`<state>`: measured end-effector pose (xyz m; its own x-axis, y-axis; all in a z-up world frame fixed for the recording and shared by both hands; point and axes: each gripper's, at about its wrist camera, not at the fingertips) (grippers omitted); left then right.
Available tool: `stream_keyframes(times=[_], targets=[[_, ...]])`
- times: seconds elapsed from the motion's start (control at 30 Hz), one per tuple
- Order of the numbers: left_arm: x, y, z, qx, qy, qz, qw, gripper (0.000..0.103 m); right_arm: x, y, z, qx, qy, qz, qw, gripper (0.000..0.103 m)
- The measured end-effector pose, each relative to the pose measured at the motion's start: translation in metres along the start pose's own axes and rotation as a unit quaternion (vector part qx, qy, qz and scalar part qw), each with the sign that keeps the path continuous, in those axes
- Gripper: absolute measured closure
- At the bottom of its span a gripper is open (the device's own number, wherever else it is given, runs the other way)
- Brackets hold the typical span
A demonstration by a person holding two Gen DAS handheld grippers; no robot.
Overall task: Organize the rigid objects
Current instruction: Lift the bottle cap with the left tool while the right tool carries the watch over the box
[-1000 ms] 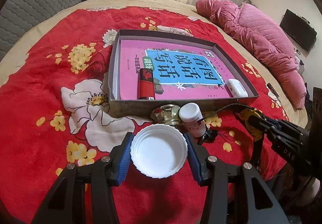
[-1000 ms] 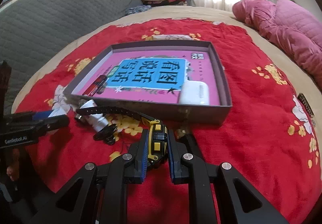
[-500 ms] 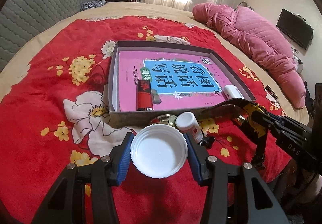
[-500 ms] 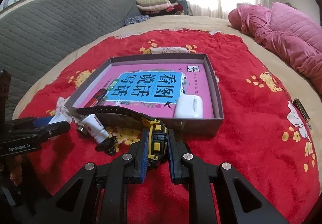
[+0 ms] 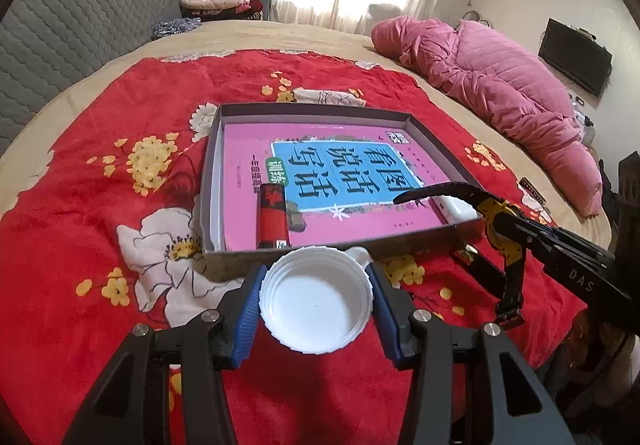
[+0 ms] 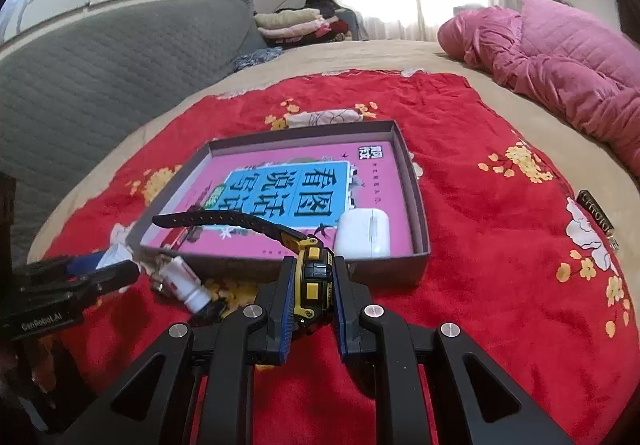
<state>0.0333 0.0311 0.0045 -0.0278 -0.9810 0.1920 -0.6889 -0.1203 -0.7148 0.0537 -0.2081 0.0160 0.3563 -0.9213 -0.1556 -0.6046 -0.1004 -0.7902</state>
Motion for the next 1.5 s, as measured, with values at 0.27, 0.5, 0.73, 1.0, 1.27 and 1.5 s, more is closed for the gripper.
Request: stream_keyframes(times=[0.27,0.5,0.73,1.0,1.27,1.5], targets=[[0.002,-0.008,0.01,0.008,0.003,-0.008,0.9999,0.053,0.004,-0.006,0.008,0.004,0.008,0.016,1.0,0.086],[-0.002,-0.014,0.016,0.013,0.0,-0.019,0.9997,0.053,0.006,-0.008,0.011,0.005,0.017,0.022,1.0,0.086],[-0.004,-0.019,0.018,0.022,0.003,-0.026,0.9994,0.053,0.006,-0.013,0.015,0.012,0.023,0.024,0.999,0.086],[-0.005,-0.03,0.017,0.044,-0.003,-0.031,0.9986,0.053,0.001,-0.018,0.017,0.019,0.023,0.022,0.999,0.086],[0.002,-0.039,0.024,0.06,-0.007,-0.02,0.9979,0.053,0.006,-0.025,0.015,0.029,0.036,0.033,0.998,0.086],[0.001,-0.046,0.034,0.065,-0.006,-0.028,0.9975,0.053,0.012,-0.03,0.016,0.033,0.047,0.04,0.998,0.086]])
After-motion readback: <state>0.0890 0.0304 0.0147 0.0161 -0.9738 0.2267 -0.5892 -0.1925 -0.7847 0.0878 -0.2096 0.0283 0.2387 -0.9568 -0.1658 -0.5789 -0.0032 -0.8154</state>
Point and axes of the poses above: each gripper's, at about its wrist camera, not at the fingertips, and z roughly the way its jaws point, x to its right, y to its underside, and after that the axes turned 4 degrees about x, right-handed
